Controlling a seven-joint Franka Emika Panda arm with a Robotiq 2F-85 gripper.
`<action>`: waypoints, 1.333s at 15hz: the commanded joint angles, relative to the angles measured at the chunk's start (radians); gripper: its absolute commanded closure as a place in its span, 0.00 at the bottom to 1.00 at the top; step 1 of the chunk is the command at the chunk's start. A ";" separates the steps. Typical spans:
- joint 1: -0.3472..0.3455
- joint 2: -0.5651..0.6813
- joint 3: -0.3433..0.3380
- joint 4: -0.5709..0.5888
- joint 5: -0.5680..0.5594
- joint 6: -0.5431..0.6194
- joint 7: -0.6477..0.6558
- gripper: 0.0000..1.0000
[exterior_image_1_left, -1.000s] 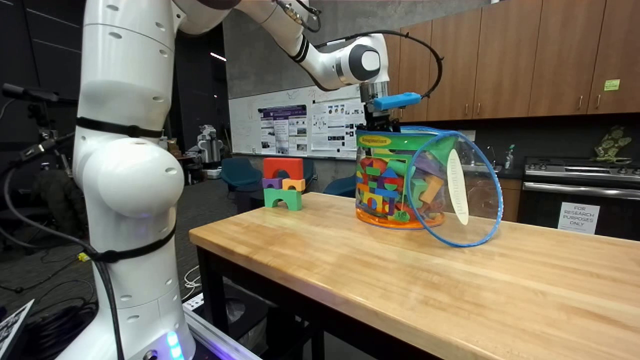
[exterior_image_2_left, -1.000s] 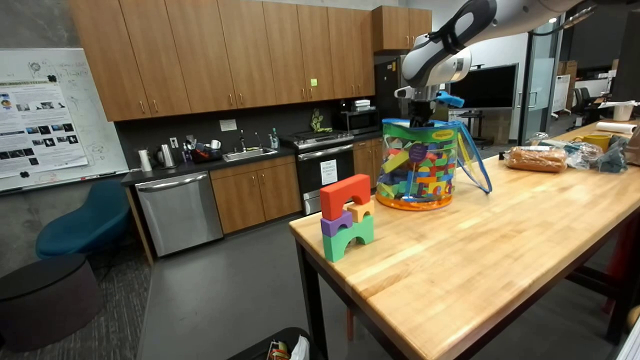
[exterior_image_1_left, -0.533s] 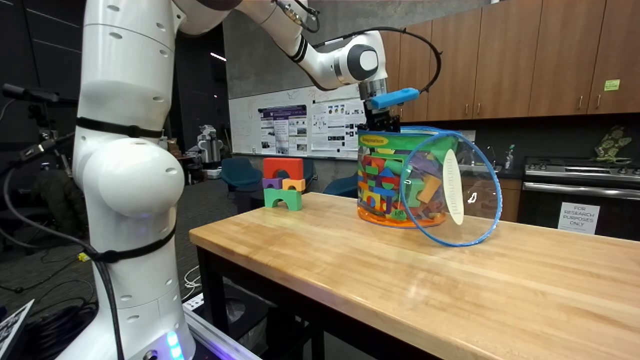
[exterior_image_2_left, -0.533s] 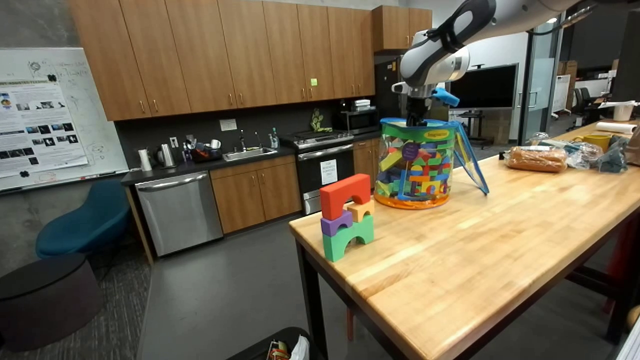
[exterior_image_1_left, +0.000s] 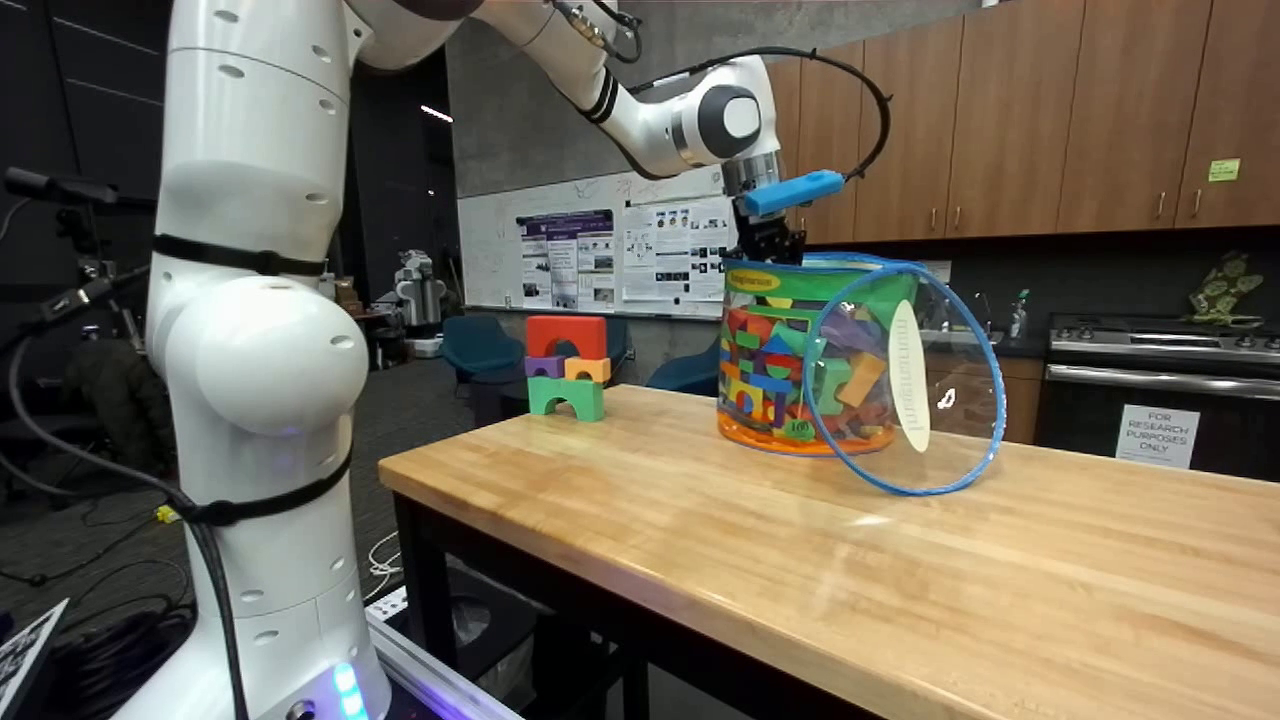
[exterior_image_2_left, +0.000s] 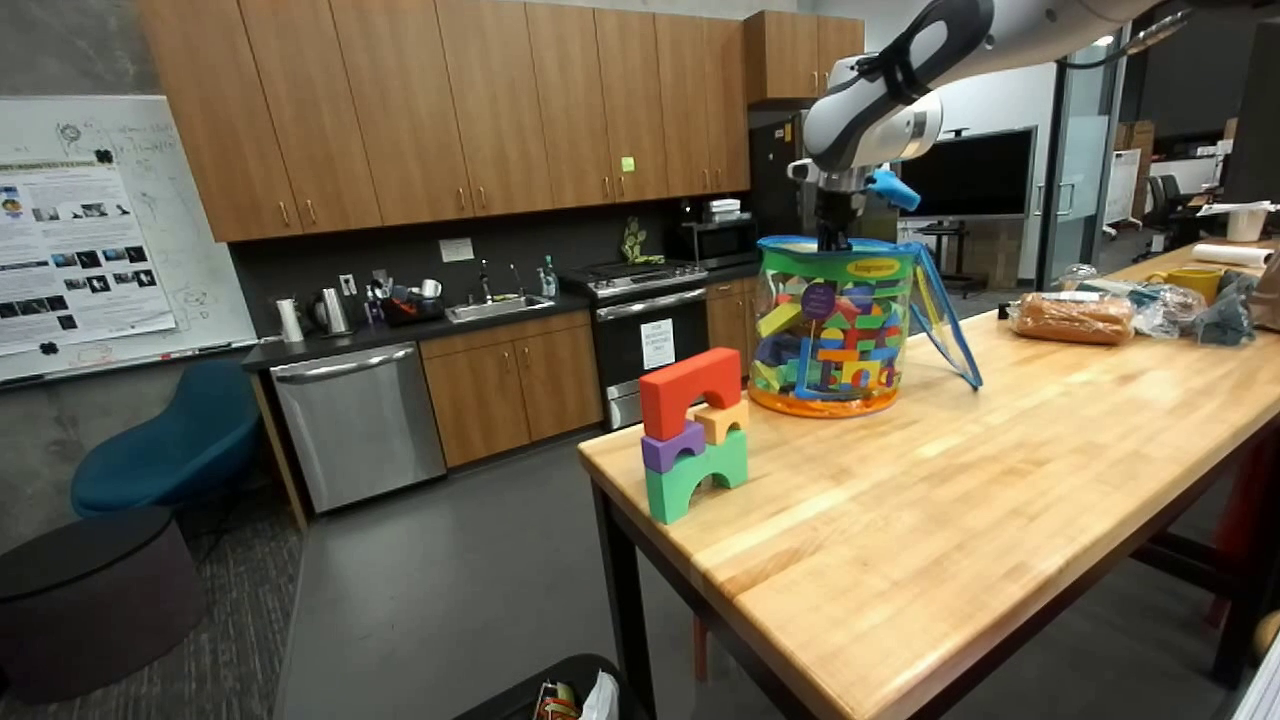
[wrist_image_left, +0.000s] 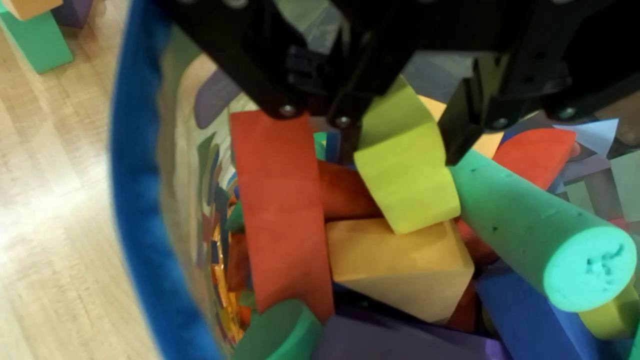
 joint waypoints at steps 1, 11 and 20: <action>-0.007 -0.010 -0.001 0.001 -0.011 0.019 0.032 0.82; 0.003 -0.143 -0.005 -0.018 -0.014 -0.047 0.128 0.82; 0.007 -0.276 -0.031 -0.035 0.001 -0.143 0.140 0.82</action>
